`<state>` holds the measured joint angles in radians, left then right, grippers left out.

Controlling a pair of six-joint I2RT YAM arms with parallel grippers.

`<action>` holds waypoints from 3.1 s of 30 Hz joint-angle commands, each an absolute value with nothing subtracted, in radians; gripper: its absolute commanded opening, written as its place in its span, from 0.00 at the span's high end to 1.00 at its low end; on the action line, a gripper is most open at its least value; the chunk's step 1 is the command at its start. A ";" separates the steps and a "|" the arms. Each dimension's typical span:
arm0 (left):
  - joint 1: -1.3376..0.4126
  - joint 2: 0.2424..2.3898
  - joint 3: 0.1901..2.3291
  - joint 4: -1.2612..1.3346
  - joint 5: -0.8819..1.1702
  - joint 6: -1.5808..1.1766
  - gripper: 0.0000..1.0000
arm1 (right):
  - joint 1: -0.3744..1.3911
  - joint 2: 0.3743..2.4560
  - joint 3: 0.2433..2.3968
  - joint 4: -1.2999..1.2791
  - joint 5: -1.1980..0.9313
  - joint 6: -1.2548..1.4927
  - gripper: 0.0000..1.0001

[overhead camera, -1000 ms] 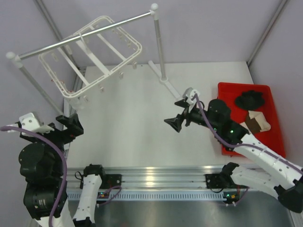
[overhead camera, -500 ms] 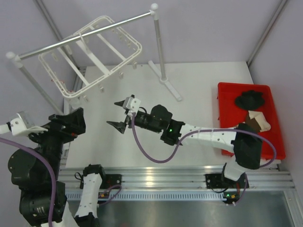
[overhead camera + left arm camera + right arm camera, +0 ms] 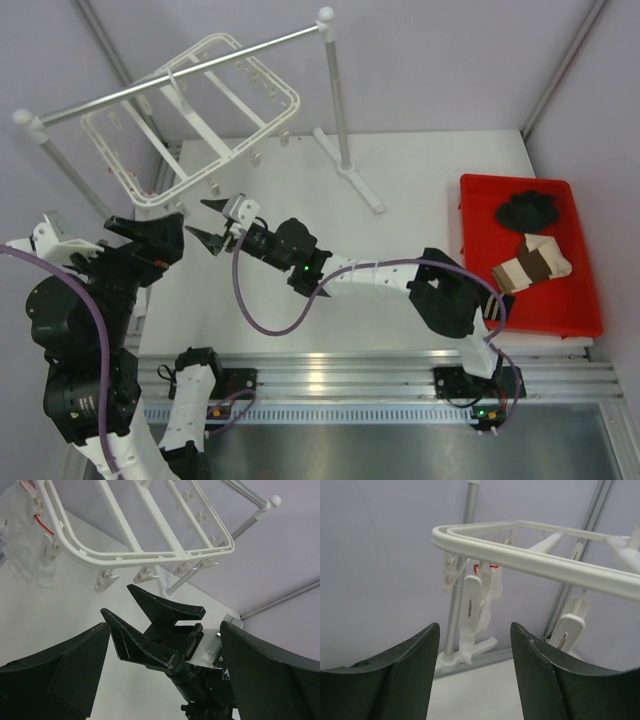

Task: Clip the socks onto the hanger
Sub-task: Open the clamp at the hanger.

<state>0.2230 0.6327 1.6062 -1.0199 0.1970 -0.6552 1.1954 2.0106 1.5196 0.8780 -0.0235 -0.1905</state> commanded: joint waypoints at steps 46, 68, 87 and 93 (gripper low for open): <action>0.161 0.722 1.552 -1.068 0.339 -0.241 0.33 | 1.160 1.999 1.758 0.549 -0.195 -0.091 1.00; 0.163 0.658 1.324 -0.808 0.189 -0.479 0.40 | 1.143 1.944 1.783 0.434 -0.258 -0.052 1.00; 0.163 0.725 1.336 -0.681 0.268 -0.480 0.43 | 1.120 1.930 1.767 0.437 -0.278 -0.048 1.00; 0.161 0.765 1.451 -0.730 0.320 -0.476 0.41 | 1.117 1.940 1.795 0.433 -0.261 -0.043 1.00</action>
<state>0.1623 0.7486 1.3678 -0.7956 0.2813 -0.4835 1.1225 1.9907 1.7493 0.4332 -0.2508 -0.0555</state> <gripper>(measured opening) 0.583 0.182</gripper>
